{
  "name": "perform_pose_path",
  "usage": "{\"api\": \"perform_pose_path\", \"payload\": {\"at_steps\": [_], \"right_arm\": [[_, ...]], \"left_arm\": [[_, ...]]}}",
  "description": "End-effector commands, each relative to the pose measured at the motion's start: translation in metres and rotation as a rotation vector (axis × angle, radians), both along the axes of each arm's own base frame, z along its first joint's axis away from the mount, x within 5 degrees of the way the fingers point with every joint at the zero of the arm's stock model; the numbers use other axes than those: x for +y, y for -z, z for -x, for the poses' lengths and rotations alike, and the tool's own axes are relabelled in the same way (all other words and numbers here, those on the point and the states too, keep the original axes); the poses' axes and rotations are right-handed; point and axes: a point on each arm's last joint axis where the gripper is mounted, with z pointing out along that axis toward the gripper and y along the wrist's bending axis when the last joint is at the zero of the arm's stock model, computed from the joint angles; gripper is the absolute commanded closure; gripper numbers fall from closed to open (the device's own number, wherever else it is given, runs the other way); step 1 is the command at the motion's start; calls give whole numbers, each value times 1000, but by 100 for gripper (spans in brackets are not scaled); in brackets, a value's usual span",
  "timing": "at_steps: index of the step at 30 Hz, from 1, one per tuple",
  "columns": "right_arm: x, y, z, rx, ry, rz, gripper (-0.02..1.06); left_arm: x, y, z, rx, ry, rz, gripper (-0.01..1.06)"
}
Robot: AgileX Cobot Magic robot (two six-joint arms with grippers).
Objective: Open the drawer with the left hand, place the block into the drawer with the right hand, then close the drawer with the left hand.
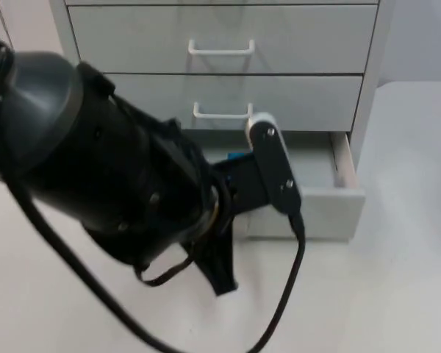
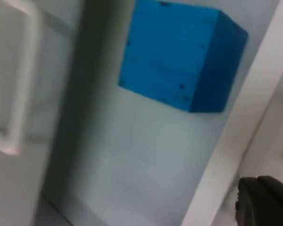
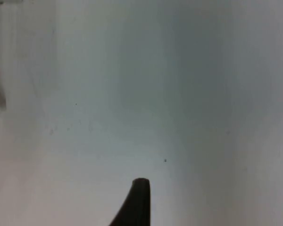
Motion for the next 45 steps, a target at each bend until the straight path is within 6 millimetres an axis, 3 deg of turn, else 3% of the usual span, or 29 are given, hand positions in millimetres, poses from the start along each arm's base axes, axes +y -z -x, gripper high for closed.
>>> {"api": "perform_pose_path", "payload": {"at_steps": [1, 11, 15, 21, 27, 36, 45], "right_arm": [[-1, -2, 1, -11, 3, -1, 23], [0, -2, 0, -20, 12, -18, 23], [0, -2, 0, -24, 12, -18, 23], [0, -3, -1, -40, 12, -19, 23], [0, -3, -2, -54, 13, -19, 23], [0, -3, -2, -54, 16, -26, 23], [0, -4, -4, -66, 12, -18, 23]], "left_arm": [[0, -4, -10, -35, -19, -2, 105], [8, -4, -51, -56, -95, 28, 105], [3, -9, -67, -73, -108, 62, 105], [-5, 0, -84, -67, -110, 83, 105], [-10, 7, -92, -82, -132, 80, 105], [-10, 2, -102, -142, -172, 71, 105], [-18, -3, -91, -89, -196, 111, 105]]}}
